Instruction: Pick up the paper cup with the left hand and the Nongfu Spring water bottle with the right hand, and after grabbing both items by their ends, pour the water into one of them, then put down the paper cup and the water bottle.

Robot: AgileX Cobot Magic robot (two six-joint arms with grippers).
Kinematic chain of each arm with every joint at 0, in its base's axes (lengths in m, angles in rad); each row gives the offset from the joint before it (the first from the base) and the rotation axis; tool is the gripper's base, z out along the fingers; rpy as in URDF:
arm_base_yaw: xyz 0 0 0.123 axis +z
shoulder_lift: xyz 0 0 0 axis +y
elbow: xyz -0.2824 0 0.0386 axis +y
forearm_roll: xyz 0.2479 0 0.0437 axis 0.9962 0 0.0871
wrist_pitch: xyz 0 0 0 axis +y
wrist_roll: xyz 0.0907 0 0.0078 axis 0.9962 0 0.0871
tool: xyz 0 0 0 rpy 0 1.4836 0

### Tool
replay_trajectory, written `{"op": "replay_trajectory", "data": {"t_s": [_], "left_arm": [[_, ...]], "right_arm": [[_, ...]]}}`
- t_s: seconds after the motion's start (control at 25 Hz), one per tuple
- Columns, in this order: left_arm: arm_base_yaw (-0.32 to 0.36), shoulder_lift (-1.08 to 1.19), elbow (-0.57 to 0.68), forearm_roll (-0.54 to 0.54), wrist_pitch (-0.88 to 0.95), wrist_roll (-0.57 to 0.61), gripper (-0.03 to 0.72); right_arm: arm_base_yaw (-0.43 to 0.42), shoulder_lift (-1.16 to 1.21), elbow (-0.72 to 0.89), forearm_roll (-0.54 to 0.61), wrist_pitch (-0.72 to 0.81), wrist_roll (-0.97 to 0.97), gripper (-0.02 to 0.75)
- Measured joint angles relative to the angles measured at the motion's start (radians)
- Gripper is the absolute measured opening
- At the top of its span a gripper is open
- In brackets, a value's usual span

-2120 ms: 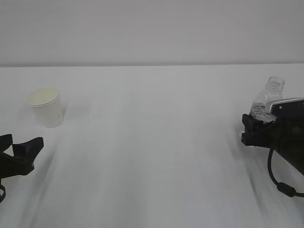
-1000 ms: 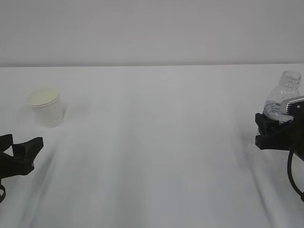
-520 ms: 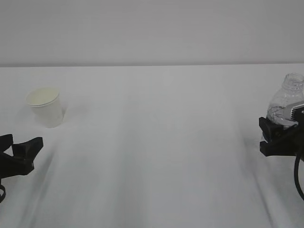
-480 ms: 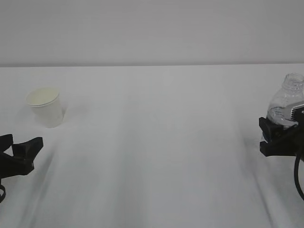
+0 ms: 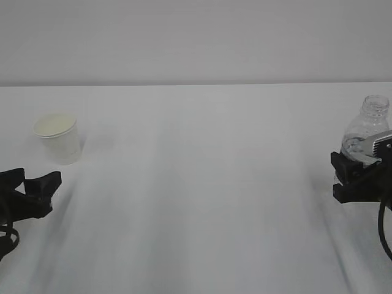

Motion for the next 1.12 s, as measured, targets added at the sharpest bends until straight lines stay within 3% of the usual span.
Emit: {"op": "replay_trajectory", "data": {"t_s": [0.28,0.8,1.12], "left_arm": [[0.0,0.067,-0.058,0.0,0.0,0.0,0.636],[0.0,0.089,-0.107,-0.008,0.0,0.0,0.666],[0.0,0.218,-0.187,-0.031,-0.003,0.0,0.675]], "right_arm": [[0.0,0.0,0.0,0.0,0.0,0.0,0.458],[0.0,0.0,0.0,0.0,0.0,0.0,0.457],[0.0,0.0,0.0,0.0,0.0,0.002,0.457]]}}
